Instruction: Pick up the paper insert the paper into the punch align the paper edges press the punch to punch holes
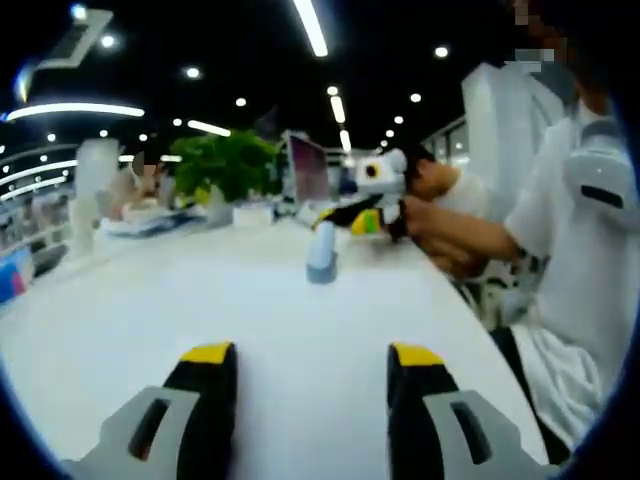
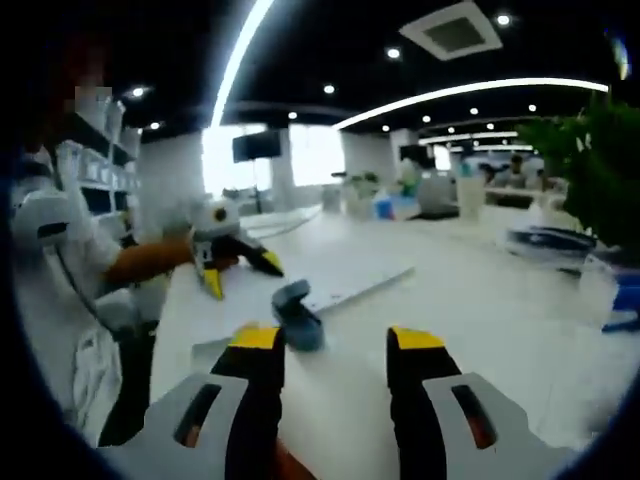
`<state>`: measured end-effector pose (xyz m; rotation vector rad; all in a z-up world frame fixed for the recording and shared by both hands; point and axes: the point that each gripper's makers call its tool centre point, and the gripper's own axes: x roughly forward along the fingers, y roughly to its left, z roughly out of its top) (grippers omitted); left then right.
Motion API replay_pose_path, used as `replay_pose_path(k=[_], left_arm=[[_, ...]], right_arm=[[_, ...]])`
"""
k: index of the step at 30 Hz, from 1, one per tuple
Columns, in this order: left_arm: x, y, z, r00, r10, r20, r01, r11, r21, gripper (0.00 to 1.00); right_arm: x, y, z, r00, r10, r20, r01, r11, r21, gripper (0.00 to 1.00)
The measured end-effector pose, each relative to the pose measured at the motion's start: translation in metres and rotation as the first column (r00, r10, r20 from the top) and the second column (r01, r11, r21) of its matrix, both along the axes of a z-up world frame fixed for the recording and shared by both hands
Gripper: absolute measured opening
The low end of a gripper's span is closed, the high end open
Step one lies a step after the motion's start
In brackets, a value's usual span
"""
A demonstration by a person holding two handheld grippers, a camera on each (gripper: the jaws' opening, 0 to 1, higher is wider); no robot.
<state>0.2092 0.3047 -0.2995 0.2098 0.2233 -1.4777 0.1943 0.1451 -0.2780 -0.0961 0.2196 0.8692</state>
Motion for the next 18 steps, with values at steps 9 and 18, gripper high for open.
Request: replay_pose_path(k=[9,18], left_arm=[[-0.001,-0.001,-0.002,1.000,0.003,-0.001,-0.003,1.000,-0.001,0.61],[0.001,-0.001,-0.004,1.000,0.003,-0.002,-0.003,1.000,0.000,0.61]], right_arm=[[0.009,0.038,-0.020,0.973,0.226,-0.043,-0.228,0.973,-0.034,0.37],[0.006,0.055,-0.029,0.937,0.339,-0.077,-0.345,0.936,-0.074,0.27]])
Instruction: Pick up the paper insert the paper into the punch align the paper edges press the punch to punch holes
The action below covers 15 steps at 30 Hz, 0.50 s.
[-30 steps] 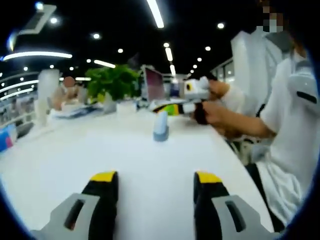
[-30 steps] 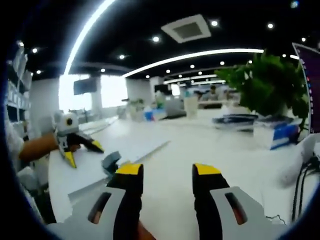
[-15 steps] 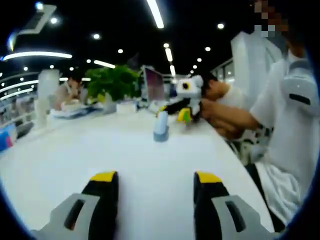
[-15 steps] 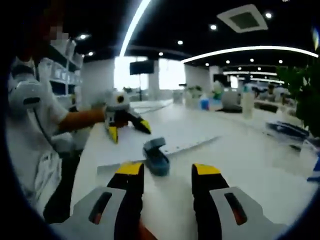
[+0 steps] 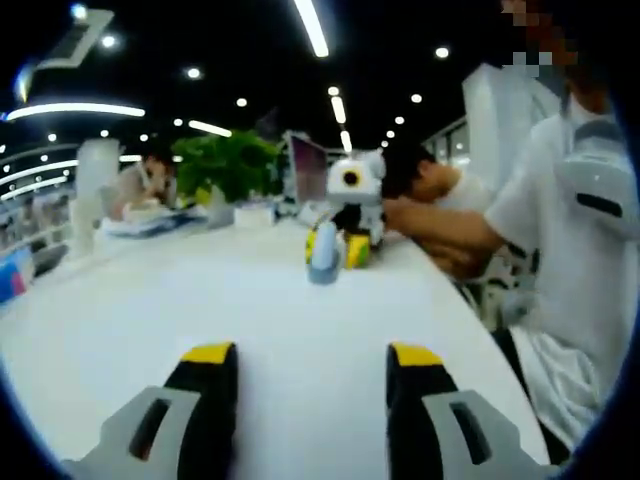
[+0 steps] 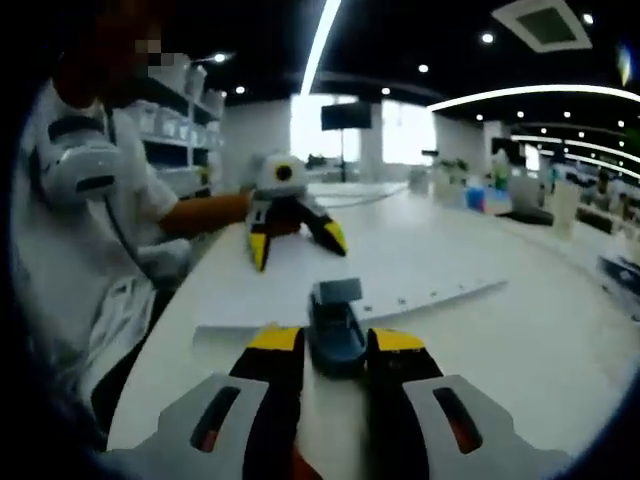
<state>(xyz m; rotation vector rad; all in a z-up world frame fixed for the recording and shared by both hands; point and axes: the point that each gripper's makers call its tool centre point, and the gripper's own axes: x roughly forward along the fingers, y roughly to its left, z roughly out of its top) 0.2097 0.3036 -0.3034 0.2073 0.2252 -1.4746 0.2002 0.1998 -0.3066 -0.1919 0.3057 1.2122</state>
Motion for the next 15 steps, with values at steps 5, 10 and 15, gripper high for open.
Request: replay_pose_path(k=[5,10,15], left_arm=[[0.003,0.000,-0.001,1.000,0.006,-0.001,-0.006,1.000,0.002,0.60],[0.005,0.000,-0.001,1.000,0.011,-0.001,-0.011,1.000,0.003,0.60],[0.007,0.001,-0.001,1.000,0.012,-0.001,-0.012,1.000,0.003,0.60]], right_arm=[[-0.002,-0.002,-0.001,1.000,0.015,0.001,-0.015,1.000,-0.001,0.23],[-0.015,-0.002,-0.001,0.998,0.061,0.007,-0.061,0.998,-0.011,0.23],[-0.024,0.000,-0.001,0.995,0.104,-0.005,-0.104,0.995,-0.007,0.23]])
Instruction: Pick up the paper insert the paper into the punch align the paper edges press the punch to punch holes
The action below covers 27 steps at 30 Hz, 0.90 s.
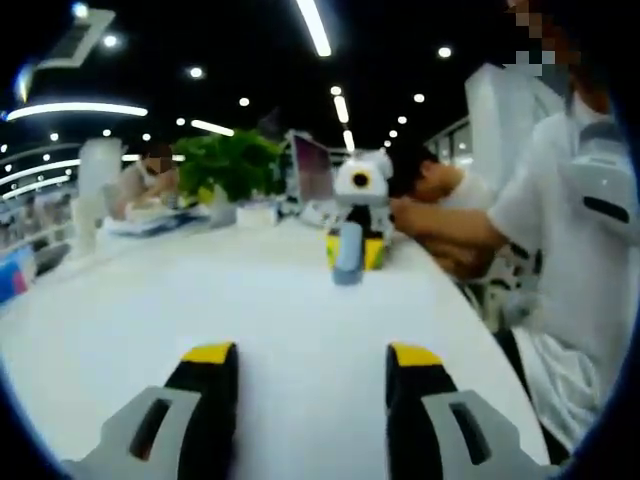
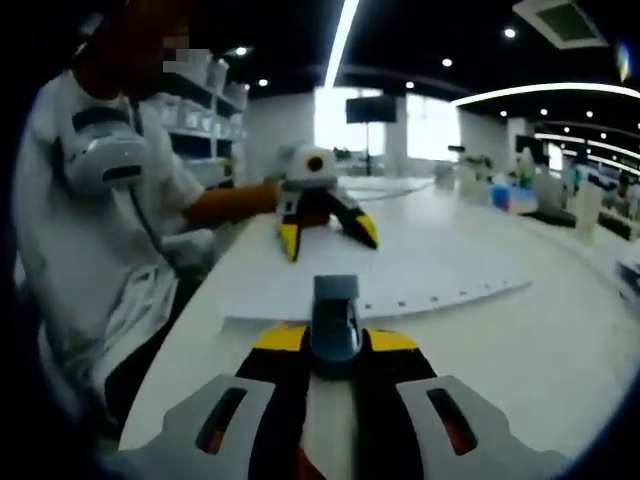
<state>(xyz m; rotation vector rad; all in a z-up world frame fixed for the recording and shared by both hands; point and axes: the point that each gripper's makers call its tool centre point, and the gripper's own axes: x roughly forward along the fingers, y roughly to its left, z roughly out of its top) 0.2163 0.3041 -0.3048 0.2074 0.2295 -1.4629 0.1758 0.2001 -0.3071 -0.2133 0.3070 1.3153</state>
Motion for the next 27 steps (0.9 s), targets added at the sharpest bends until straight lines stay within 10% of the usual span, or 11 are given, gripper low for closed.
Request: replay_pose_path(k=[27], left_arm=[[0.0044,-0.0009,-0.0005,1.000,0.003,0.001,-0.003,1.000,0.000,0.60]], right_arm=[[0.0000,0.0030,0.0083,0.999,0.029,0.017,-0.029,0.999,0.033,0.31]])
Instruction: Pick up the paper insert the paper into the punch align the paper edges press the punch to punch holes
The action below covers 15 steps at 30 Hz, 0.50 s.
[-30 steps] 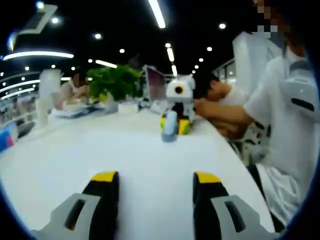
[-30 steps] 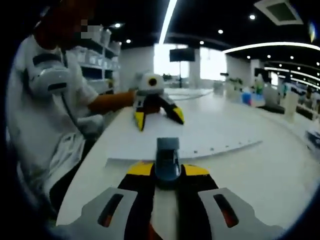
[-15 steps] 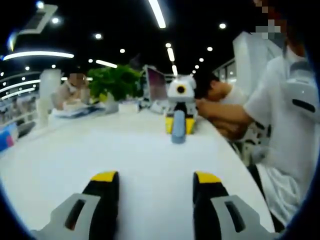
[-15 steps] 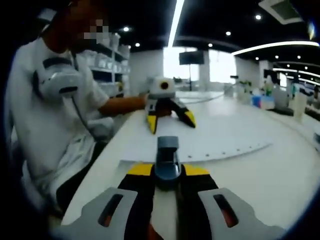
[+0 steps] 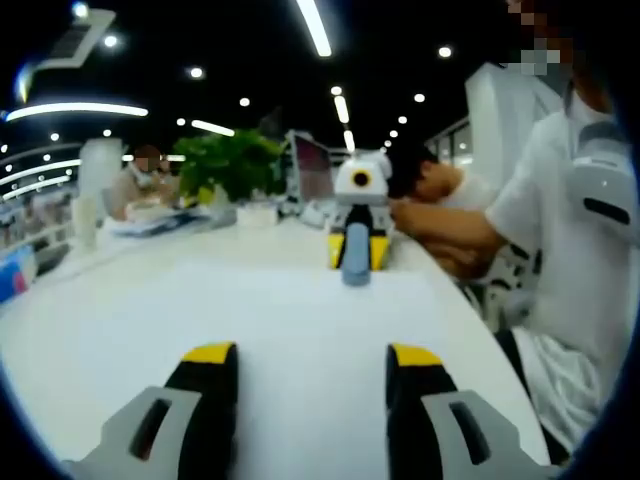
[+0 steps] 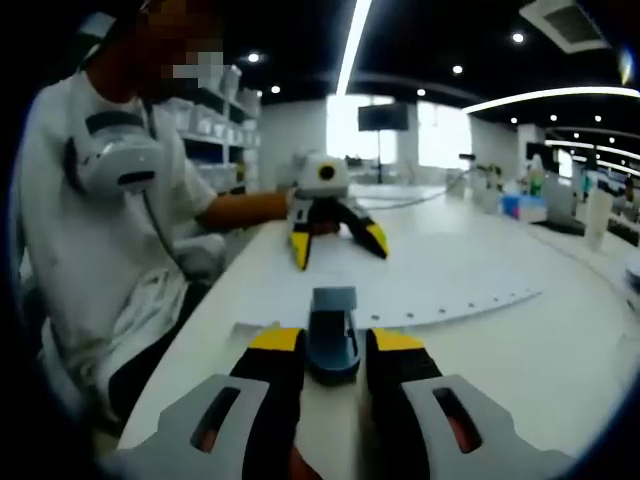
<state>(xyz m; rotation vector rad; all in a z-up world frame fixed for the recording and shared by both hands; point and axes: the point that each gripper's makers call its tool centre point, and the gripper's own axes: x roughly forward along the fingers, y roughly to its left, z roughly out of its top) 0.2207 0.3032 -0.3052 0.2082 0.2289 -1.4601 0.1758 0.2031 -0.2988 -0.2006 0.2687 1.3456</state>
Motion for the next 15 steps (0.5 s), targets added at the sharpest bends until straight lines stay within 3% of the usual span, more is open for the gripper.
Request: replay_pose_path(k=[8,12,15], left_arm=[[0.001,0.001,0.000,1.000,0.002,0.012,-0.002,1.000,0.002,0.62],[0.002,0.001,0.003,1.000,0.003,0.017,-0.003,1.000,-0.007,0.62],[0.002,0.001,0.004,1.000,0.003,0.009,-0.003,1.000,-0.015,0.62]], right_arm=[[0.001,-0.010,0.022,0.994,-0.109,0.021,0.108,0.992,0.072,0.40],[0.003,-0.015,0.046,0.974,-0.224,0.029,0.215,0.958,0.189,0.41],[0.005,-0.025,0.066,0.937,-0.349,0.028,0.325,0.897,0.300,0.40]])
